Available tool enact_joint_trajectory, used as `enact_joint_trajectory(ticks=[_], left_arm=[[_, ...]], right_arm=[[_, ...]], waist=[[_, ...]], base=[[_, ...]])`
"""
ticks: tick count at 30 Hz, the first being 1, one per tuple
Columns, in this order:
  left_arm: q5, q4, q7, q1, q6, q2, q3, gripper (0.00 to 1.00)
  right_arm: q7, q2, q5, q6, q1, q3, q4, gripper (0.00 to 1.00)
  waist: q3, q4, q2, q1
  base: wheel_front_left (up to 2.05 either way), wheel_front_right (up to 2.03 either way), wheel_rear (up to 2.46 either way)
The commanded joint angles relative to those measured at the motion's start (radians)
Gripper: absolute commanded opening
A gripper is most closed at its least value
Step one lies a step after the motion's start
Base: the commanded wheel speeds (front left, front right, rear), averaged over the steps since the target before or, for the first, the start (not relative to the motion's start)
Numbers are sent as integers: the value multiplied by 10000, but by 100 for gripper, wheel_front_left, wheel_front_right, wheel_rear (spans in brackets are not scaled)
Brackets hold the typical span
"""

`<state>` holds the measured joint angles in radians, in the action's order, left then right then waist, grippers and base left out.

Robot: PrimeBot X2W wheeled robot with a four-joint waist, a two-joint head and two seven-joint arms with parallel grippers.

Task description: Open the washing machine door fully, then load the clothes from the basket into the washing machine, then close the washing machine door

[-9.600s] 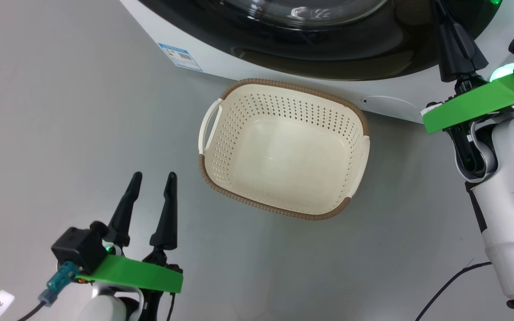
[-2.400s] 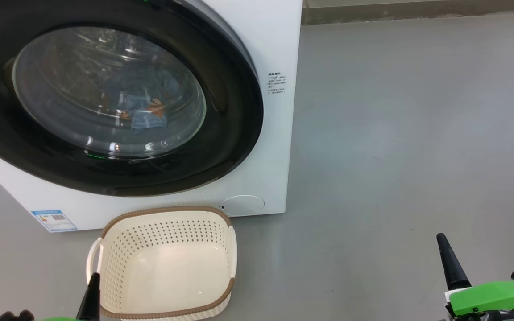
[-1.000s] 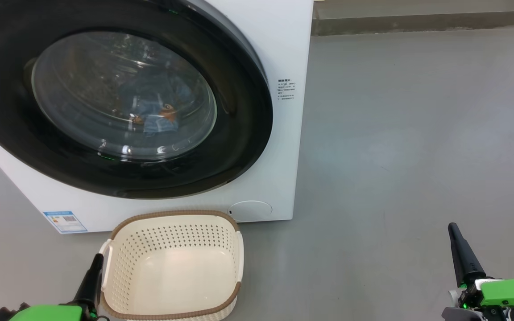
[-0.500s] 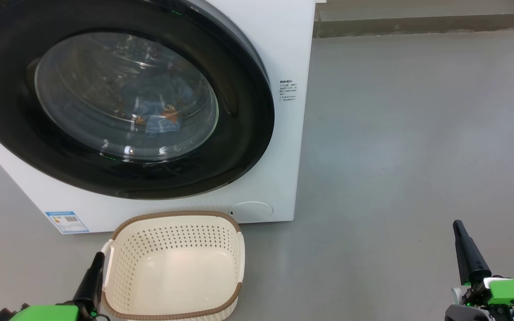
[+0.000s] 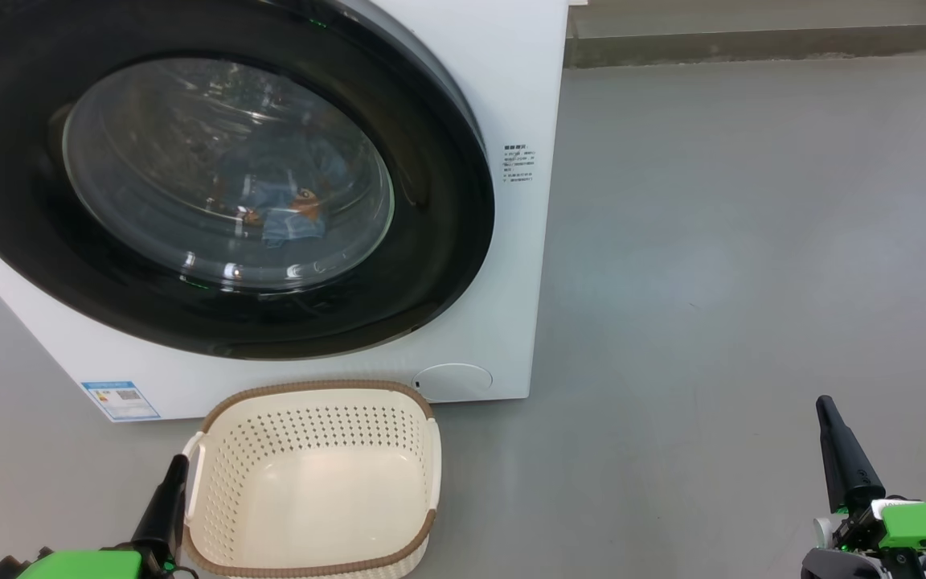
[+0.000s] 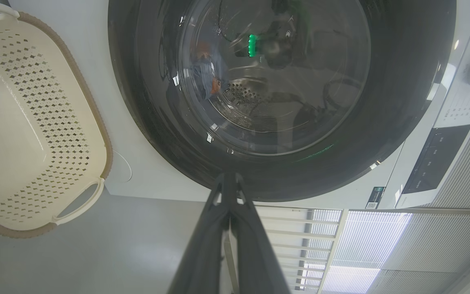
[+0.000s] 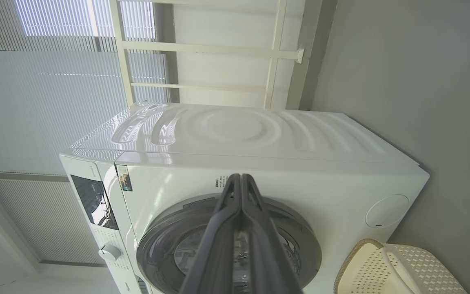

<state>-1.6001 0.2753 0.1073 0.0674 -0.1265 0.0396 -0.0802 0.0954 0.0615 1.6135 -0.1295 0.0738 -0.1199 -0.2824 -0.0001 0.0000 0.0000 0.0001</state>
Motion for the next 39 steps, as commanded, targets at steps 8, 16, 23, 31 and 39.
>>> enact_joint_trajectory(ticks=[8,16,23,31,39], left_arm=[[-70,-290,70,480,5,107,-355,0],[-70,-290,70,480,5,107,-355,0],[-70,-289,70,481,4,107,-355,0],[-70,-289,70,481,4,107,-355,0],[-70,-288,70,481,3,107,-355,0]], right_arm=[[53,11,82,-12,417,215,310,0],[57,7,78,-12,418,210,310,0],[61,4,74,-12,418,205,309,0],[65,0,69,-12,419,199,309,0],[70,-4,64,-12,419,194,309,0]], waist=[[0,0,0,0],[0,0,0,0],[0,0,0,0],[0,0,0,0],[0,0,0,0]], base=[[0,0,0],[0,0,0],[0,0,0],[0,0,0],[0,0,0]])
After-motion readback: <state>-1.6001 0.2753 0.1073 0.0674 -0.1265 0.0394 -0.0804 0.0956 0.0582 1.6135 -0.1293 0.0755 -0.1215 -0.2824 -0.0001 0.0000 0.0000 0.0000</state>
